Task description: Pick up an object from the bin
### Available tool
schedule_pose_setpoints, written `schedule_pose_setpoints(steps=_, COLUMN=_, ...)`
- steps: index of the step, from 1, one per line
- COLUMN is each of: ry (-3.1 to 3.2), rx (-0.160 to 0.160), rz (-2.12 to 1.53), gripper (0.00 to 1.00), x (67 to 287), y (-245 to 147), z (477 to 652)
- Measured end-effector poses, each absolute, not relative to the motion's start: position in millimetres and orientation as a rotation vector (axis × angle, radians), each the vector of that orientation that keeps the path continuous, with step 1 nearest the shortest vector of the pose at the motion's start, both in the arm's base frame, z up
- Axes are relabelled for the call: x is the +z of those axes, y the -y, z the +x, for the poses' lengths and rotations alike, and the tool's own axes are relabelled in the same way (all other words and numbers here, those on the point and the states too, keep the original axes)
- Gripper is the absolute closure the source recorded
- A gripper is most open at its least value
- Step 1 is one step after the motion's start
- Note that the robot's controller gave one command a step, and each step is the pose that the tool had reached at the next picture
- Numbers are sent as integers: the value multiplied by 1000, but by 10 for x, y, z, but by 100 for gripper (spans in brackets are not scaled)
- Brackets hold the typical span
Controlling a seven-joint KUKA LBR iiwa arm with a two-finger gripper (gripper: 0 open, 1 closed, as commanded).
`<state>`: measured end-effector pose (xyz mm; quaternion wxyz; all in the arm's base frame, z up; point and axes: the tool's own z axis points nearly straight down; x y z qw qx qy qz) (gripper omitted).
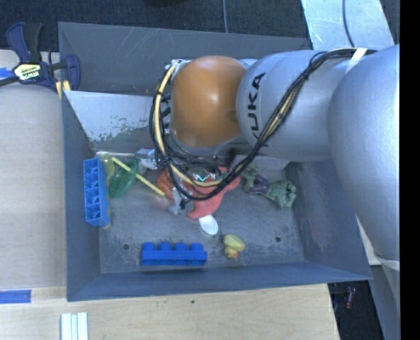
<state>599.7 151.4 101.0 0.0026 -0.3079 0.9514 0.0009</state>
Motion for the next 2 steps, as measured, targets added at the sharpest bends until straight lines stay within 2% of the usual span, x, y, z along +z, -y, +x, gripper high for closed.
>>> schedule_pose_setpoints(steps=1, ry=-2985, rx=3, rz=-965, gripper=0, x=1010, y=-1513, z=5997)
schedule_pose_setpoints(steps=2, ry=-2987, rx=10, rz=-964, gripper=0, x=1079, y=-1321, z=5984)
